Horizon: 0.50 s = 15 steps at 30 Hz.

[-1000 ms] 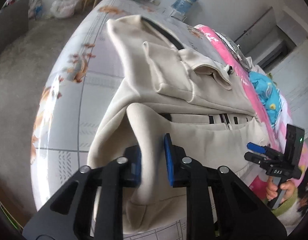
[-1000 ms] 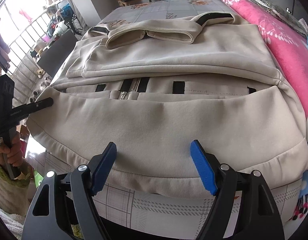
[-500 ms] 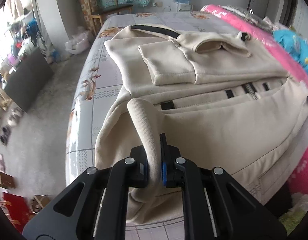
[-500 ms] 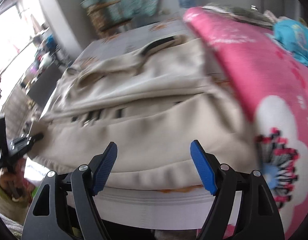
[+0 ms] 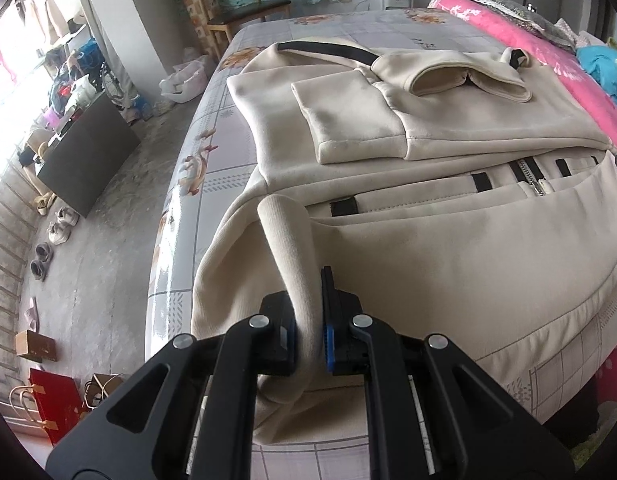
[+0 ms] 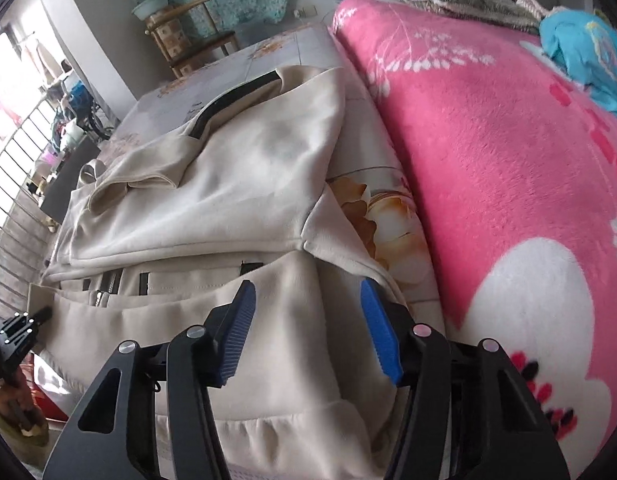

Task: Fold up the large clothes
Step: 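Grasp the jacket side edge with the left tool while the right tool grasps beside it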

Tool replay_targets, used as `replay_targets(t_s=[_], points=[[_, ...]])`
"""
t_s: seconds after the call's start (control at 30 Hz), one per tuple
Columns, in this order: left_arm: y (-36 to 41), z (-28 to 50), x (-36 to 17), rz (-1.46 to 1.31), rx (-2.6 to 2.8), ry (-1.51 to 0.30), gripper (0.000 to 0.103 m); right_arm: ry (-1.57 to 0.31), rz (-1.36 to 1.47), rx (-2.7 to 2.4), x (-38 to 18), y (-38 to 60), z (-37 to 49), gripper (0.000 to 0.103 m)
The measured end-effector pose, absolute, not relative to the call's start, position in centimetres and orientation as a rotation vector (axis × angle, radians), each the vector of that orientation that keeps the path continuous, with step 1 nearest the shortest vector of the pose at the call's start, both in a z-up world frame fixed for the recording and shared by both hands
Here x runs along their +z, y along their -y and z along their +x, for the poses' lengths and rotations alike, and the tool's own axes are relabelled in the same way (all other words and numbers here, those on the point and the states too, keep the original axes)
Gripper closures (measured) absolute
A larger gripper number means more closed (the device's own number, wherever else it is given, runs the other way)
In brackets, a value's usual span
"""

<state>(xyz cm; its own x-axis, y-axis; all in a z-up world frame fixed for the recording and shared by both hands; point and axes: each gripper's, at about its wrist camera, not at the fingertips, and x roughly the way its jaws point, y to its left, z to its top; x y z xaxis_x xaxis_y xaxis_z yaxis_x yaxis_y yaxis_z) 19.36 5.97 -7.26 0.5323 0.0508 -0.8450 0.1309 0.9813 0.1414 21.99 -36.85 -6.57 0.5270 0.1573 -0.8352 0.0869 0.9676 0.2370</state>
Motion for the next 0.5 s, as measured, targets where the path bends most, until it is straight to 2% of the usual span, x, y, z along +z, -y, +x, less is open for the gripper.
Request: replay_targets(t_s=[0.17, 0.23, 0.5], points=[[-5.9, 19.5, -7.2, 0.185, -0.032, -1.026, 0.093, -1.076, 0.226, 0.07, -6.2, 35.8, 21.0, 0.049], [-6.0, 19.6, -7.2, 0.181, -0.031, -1.032, 0.093, -1.094, 0.206, 0.073, -6.3, 35.4, 20.9, 0.052], [-6.1, 19.8, -7.2, 0.17, -0.038, -1.043, 0.093, -1.089, 0.188, 0.034, -6.7, 35.3, 22.9, 0.055]])
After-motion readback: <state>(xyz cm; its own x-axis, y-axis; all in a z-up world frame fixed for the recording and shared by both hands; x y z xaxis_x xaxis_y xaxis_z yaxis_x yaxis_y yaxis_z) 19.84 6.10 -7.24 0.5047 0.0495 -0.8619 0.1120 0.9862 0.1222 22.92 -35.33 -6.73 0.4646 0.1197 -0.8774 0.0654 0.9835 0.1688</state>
